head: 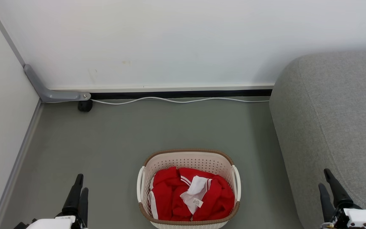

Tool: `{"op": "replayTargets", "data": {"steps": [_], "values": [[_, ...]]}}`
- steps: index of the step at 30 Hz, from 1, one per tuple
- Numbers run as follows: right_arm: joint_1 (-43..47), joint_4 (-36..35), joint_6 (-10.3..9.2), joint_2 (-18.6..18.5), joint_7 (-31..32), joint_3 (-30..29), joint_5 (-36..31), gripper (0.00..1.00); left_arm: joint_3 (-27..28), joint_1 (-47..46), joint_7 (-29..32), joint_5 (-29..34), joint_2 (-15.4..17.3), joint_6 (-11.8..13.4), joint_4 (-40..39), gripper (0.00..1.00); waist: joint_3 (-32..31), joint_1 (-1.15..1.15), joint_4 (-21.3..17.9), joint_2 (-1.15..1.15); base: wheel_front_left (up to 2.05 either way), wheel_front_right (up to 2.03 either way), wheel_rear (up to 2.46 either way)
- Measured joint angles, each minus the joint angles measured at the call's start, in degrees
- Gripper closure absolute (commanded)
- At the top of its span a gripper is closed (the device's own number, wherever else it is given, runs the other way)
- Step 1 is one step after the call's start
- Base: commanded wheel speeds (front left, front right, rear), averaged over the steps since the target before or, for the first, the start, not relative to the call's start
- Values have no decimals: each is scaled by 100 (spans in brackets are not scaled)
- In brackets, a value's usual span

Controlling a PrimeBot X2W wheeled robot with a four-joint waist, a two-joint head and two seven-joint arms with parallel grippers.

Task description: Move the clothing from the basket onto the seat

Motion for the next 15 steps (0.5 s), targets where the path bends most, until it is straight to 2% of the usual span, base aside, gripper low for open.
{"op": "replayTargets", "data": {"steps": [15], "values": [[-231, 42, 0, -64, -219, 293, -183, 0, -138, -132, -232, 93, 55, -1, 3, 0, 5, 1, -11, 0, 0, 0, 0]]}}
